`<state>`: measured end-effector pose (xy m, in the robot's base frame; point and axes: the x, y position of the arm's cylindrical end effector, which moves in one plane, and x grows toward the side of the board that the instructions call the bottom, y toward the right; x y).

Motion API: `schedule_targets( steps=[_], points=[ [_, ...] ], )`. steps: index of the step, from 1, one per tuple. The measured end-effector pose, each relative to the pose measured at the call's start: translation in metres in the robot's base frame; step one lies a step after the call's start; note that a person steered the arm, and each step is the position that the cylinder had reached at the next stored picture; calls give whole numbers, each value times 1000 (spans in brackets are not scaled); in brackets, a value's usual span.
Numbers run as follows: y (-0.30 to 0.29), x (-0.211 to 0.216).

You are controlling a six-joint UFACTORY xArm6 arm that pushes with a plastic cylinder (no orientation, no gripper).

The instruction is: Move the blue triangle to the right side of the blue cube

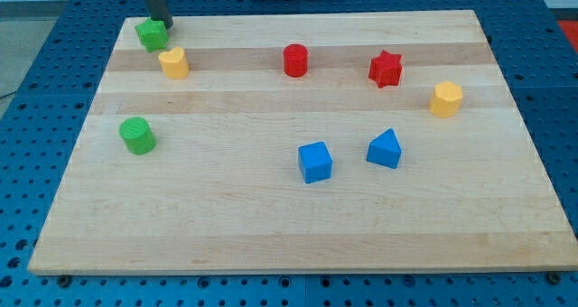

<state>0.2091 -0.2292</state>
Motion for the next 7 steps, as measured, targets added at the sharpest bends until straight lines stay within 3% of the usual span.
schedule_targets(
  steps=[2, 3, 4, 5, 6, 7],
  points=[
    [109, 0],
    [190, 1],
    [310, 15],
    [418, 45],
    [493, 113],
    [525, 201]
  ],
)
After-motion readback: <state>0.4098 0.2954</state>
